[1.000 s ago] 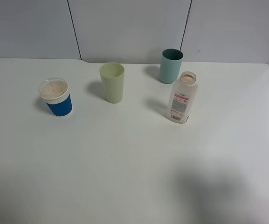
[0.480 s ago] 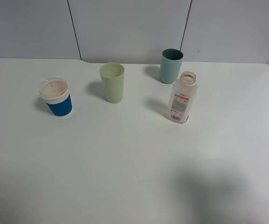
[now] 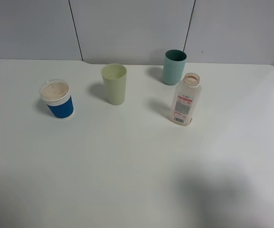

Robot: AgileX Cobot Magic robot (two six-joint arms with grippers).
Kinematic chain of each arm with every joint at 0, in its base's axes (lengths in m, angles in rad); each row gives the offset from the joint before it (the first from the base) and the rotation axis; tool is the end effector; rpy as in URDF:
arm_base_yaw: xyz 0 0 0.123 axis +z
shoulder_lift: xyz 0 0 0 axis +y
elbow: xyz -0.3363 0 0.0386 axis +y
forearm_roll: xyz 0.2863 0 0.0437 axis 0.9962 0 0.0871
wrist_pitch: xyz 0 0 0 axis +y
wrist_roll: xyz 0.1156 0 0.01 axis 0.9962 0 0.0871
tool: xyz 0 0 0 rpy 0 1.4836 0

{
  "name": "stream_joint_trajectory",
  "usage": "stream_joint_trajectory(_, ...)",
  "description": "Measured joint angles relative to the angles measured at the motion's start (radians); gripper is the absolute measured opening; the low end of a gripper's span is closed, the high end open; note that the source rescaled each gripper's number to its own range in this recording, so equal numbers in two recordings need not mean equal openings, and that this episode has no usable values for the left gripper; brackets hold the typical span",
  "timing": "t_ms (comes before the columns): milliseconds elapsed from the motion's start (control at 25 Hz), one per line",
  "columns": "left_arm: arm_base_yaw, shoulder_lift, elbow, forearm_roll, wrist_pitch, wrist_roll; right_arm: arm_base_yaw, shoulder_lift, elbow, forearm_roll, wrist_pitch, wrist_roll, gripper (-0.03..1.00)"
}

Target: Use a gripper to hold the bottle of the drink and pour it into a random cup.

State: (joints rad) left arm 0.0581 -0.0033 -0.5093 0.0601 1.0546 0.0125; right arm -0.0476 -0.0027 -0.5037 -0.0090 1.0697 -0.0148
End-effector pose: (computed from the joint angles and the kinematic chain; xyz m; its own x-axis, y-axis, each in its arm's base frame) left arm -0.0046 0.0058 0.2881 -0.4419 0.0165 -0.8969 -0.0863 0.9944 0.0608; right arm -0.0042 -0.0007 0.2845 -0.4587 0.0027 -0.8886 0.0458 0.9987 -0.0206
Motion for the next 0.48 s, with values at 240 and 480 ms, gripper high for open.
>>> stream_joint_trajectory(240,0.000,0.000,0.000,0.000,0.000,0.000,0.000,0.000,0.000,0.000,0.000,0.000,0.87)
stream_joint_trajectory(480,0.000,0.000,0.000,0.000,0.000,0.000,0.000,0.000,0.000,0.000,0.000,0.000,0.87)
